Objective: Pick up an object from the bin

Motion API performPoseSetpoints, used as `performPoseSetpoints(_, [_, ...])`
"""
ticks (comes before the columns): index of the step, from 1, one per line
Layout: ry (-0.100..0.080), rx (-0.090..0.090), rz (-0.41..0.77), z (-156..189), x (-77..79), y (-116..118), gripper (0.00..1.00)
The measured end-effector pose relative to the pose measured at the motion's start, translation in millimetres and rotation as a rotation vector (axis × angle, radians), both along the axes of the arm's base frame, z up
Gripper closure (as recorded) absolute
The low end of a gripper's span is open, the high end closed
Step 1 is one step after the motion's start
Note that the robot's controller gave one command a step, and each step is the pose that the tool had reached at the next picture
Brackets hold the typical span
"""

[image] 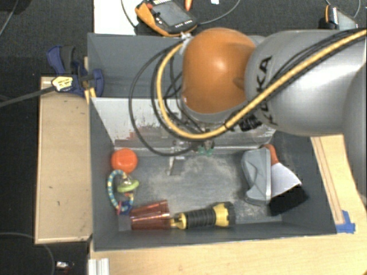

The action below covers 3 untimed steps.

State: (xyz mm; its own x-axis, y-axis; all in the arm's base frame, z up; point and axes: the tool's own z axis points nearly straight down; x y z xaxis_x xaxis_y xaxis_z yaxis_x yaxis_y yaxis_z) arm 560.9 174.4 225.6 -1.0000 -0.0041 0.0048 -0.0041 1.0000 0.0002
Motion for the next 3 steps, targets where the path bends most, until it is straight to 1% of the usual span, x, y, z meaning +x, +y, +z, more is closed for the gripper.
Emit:
performPoseSetpoints(1, [-0.008,0.001,-0.007,5,1.6,-1,0.00])
performPoseSetpoints(2, [-0.009,0.002,0.287,-99,-46.4,42,0.00])
performPoseSetpoints(3, [-0.020,0.004,0.257,-64,-53.3,77,0.00])
